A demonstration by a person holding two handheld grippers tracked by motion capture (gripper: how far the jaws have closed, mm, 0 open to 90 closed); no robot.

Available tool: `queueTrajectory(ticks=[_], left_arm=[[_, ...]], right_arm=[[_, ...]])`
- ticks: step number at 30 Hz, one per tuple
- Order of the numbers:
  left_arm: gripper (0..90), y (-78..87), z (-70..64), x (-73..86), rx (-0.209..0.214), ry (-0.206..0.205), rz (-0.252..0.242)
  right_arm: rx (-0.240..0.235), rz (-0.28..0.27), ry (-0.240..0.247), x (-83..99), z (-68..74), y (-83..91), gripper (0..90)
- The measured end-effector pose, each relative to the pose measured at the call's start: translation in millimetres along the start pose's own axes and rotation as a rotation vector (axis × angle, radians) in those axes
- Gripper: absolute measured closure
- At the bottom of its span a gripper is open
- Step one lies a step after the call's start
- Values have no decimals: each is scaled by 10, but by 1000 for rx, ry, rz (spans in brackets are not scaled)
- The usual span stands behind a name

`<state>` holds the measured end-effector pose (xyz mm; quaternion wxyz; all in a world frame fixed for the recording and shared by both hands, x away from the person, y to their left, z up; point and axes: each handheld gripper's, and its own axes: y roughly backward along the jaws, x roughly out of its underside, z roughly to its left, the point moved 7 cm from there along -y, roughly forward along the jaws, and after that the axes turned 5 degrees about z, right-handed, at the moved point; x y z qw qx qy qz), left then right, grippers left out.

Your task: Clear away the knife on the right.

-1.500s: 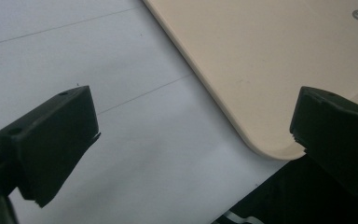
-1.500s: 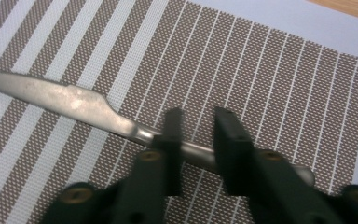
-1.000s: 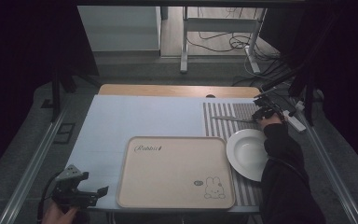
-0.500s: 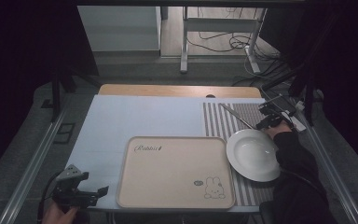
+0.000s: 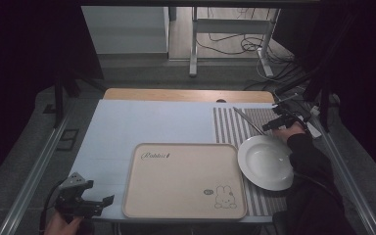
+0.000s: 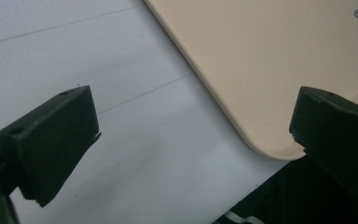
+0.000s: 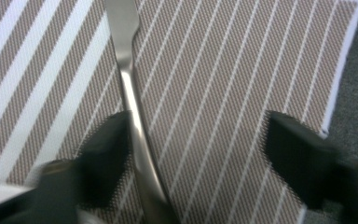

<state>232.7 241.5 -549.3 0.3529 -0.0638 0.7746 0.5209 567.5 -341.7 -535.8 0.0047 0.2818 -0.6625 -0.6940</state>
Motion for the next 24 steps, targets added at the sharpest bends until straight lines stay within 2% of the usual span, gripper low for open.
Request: queueTrajectory(ticks=[2, 4, 9, 15, 16, 18, 20, 21, 22, 23, 24], left_arm=[[8, 0, -2, 0, 0, 0, 0], [8, 0, -2, 0, 0, 0, -1], [8, 1, -2, 0, 0, 0, -1], [8, 3, -1, 1, 1, 0, -3], [8, 4, 0, 2, 1, -1, -2], [8, 4, 0, 3, 1, -1, -2], [8, 4, 0, 2, 1, -1, -2], [8, 4, -1, 3, 1, -1, -2], [8, 3, 0, 2, 1, -1, -2], [8, 3, 0, 2, 1, -1, -2], [8, 1, -2, 1, 0, -1, -2]], right_arm=[[-7, 8, 5, -32, 50, -28, 58], [-6, 22, 23, -70, 119, -74, 0], [-18, 24, 27, -130, 181, -118, 0], [-13, 82, 65, -137, 231, -245, 4], [-19, 99, 80, -126, 242, -284, 60], [-20, 103, 84, -122, 242, -301, 71], [-21, 109, 94, -114, 240, -327, 137], [-21, 109, 94, -114, 240, -327, 137], [-29, 97, 111, -125, 249, -292, 302], [-29, 97, 111, -125, 249, -292, 302], [-44, 100, 139, -130, 268, -251, 490]])
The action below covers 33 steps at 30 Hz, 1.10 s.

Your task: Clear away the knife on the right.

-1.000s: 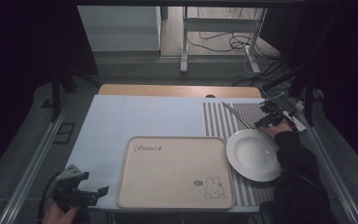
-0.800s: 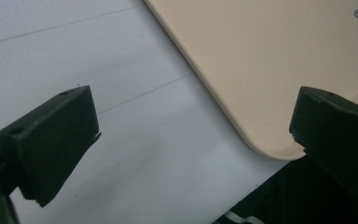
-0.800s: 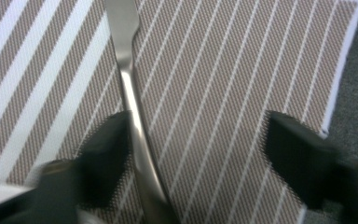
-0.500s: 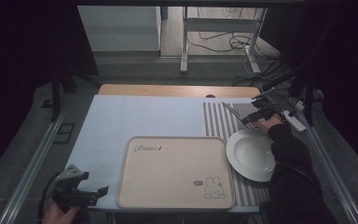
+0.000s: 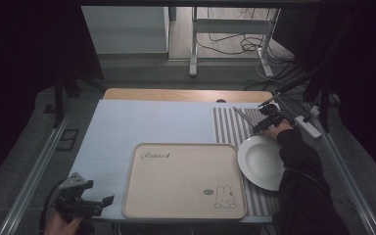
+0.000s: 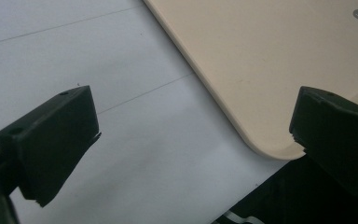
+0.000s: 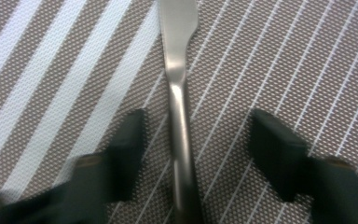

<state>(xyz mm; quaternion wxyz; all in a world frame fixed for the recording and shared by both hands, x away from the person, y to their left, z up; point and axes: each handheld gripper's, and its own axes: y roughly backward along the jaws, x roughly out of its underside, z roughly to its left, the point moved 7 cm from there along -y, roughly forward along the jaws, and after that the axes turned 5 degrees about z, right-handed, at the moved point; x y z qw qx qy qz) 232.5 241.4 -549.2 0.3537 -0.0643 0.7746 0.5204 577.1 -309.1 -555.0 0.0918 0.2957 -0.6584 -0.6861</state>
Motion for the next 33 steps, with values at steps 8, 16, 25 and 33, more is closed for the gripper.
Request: queueTrajectory(ticks=[8, 16, 25, 33], left_arm=[[9, -5, 3, -3, 1, -2, 3], [9, -2, 4, -2, 3, 0, 2], [9, -3, 2, -2, 2, -1, 2], [10, -4, 3, -2, 1, -3, 3]], right_arm=[[-33, 6, 55, 1, 54, 28, 803], [-23, 7, 68, -21, 50, 35, 808], [-11, -41, 50, -77, -14, 160, 809], [-1, -54, 45, -99, -53, 270, 809]])
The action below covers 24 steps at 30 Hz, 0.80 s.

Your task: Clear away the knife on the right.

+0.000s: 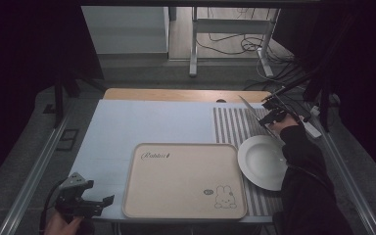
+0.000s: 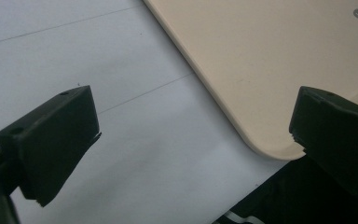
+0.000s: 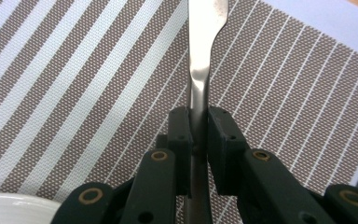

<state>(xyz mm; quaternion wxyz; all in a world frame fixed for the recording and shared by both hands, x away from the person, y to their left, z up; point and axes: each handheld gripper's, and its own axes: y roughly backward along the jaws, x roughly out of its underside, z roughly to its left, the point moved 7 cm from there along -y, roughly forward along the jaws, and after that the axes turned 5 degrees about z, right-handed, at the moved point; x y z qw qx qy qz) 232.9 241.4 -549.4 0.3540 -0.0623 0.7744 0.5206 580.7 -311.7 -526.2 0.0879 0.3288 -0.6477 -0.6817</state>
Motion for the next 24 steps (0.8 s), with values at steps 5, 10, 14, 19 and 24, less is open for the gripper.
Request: queueTrajectory(ticks=[5, 10, 14, 19, 24], left_arm=[[10, 0, 0, 0, 0, -1, 0], [10, 0, 0, 0, 0, 0, 0], [10, -1, -1, 0, 0, -1, 1], [10, -3, -1, -2, -1, -1, 2], [10, -4, -3, -3, -2, 0, 2]], right_arm=[[0, -15, -3, -23, -23, 79, 809], [4, -31, -9, -46, -58, 188, 809], [-1, -37, -12, -46, -67, 248, 808], [-8, -61, -9, -40, -35, 373, 808], [-26, -77, -12, -29, 28, 466, 808]])
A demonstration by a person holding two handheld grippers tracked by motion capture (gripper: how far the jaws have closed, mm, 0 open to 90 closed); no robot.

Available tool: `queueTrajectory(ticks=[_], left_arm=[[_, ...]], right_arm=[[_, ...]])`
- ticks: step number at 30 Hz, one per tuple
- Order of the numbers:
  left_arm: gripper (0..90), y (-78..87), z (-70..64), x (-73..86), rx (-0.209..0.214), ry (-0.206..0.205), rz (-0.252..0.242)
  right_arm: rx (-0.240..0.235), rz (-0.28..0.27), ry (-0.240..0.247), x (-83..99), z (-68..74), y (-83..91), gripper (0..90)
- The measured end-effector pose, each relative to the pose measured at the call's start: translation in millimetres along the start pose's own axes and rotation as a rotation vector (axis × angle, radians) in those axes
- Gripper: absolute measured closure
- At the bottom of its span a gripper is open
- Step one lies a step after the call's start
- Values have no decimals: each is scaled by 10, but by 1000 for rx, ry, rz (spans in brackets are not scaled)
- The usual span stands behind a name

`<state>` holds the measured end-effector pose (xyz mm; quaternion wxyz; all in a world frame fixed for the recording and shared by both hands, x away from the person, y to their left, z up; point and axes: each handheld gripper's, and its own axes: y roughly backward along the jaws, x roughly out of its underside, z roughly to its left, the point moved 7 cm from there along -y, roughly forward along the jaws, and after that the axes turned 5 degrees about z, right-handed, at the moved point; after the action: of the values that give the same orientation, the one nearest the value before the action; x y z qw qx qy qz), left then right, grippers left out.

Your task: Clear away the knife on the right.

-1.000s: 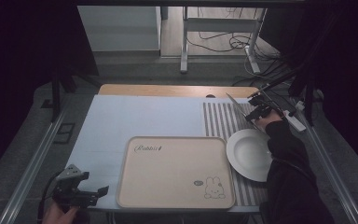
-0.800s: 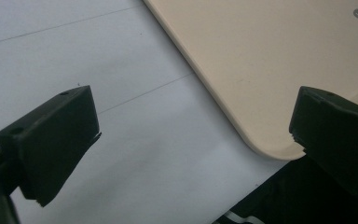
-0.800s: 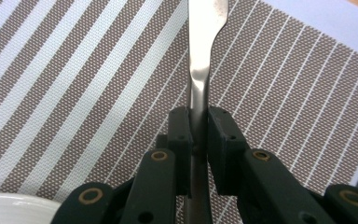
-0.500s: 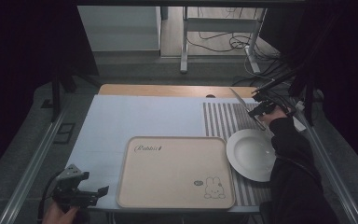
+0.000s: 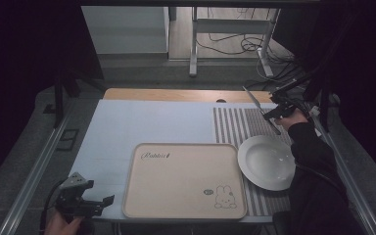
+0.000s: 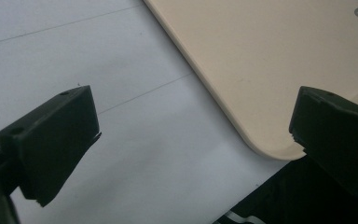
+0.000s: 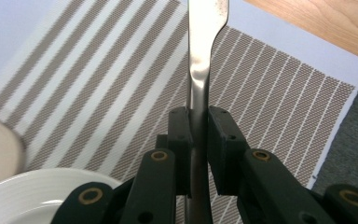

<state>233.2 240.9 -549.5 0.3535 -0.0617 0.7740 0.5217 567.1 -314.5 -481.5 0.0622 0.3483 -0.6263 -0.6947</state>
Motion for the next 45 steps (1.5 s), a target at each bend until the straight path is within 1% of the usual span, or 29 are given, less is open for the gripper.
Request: queueTrajectory(ticks=[3, 4, 7, 8, 10, 11, 13, 14, 15, 19, 21, 22, 24, 25, 26, 31, 32, 33, 34, 35, 36, 37, 38, 39, 40, 42, 43, 44, 45], left_arm=[[10, 1, 2, 0, 1, 1, 0], [10, 1, 2, 0, 1, 1, 0], [9, -1, 2, -1, 0, 0, 1], [10, -1, 2, -1, 0, 0, 1], [10, 0, 2, -1, 0, 1, 1], [10, 0, 3, -1, 1, 1, 1], [10, -1, 2, -1, 0, 1, 1], [10, -1, 2, -1, 0, 0, 1], [10, -1, 2, -1, 0, 0, 2], [10, -2, 3, -2, 0, 1, 2], [9, -1, 4, -2, 0, 1, 1], [9, -2, 3, -3, 0, 1, 1], [10, -1, 3, -2, 0, 1, 1], [9, -1, 3, -2, -1, 0, 1], [9, -1, 3, -2, -1, 0, 1], [9, -2, 0, -3, -2, -1, 1], [9, -2, 0, -3, -2, -1, 1], [9, -2, 0, -3, -2, -1, 1], [9, -2, 1, -4, -1, -1, 1], [9, -2, 1, -4, -1, -1, 1], [9, -2, 0, -4, -2, -1, 1], [9, -2, 0, -4, -2, -1, 1], [9, -2, 0, -4, -2, -2, 1], [9, -2, 0, -4, -1, -1, 0], [9, -2, 0, -4, -1, -1, 0], [9, -1, 1, -4, -1, -1, 0], [9, -1, 0, -4, -2, -2, 0], [9, -1, 0, -4, -2, -2, 0], [9, -1, 0, -4, -2, -1, 0]], right_arm=[[-10, -5, 15, 21, 94, 62, 808], [-10, -5, 15, 21, 94, 62, 808], [-23, -19, 29, 51, 205, 103, 808], [-23, -19, 29, 51, 205, 103, 808], [-31, -16, 42, 93, 291, 123, 808], [-31, -16, 42, 93, 291, 123, 808], [-39, -16, 47, 122, 353, 132, 808], [-47, -18, 54, 150, 412, 138, 808], [-47, -18, 54, 150, 412, 138, 808], [-61, -15, 67, 208, 534, 138, 808], [-74, -12, 77, 251, 638, 129, 808], [-74, -12, 77, 251, 638, 129, 808], [-84, -19, 86, 274, 709, 126, 808], [-93, -23, 93, 297, 781, 130, 808], [-93, -23, 93, 297, 781, 130, 808], [-111, -20, 115, 354, 972, 133, 808], [-118, -19, 128, 372, 1045, 138, 808], [-118, -19, 128, 372, 1045, 138, 808], [-126, -17, 139, 388, 1122, 141, 808], [-126, -17, 139, 388, 1122, 141, 808], [-132, -16, 151, 401, 1201, 144, 808], [-134, -15, 158, 407, 1241, 146, 807], [-134, -15, 158, 407, 1241, 146, 807], [-139, -13, 171, 419, 1317, 152, 808], [-139, -13, 171, 419, 1317, 152, 808], [-148, -13, 182, 431, 1397, 154, 807], [-155, -9, 196, 448, 1476, 156, 808], [-155, -9, 196, 448, 1476, 156, 808], [-159, -10, 202, 456, 1517, 156, 808]])
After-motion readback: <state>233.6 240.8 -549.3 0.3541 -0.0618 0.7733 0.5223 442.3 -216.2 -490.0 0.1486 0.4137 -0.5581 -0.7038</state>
